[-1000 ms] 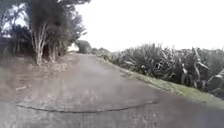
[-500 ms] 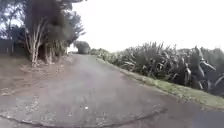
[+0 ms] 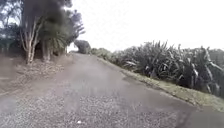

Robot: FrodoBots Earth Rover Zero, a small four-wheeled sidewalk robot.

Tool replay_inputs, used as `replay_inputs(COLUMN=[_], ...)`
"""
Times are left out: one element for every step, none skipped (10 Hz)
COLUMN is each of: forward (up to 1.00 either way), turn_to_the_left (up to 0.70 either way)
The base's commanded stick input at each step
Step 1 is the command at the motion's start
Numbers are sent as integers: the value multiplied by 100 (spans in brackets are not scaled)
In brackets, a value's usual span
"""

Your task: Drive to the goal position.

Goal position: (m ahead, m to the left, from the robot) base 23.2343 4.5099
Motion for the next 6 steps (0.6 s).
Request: replay_inputs(forward=[70,70,70,70,70,70], turn_to_the_left=[2,1,0,0,0,0])
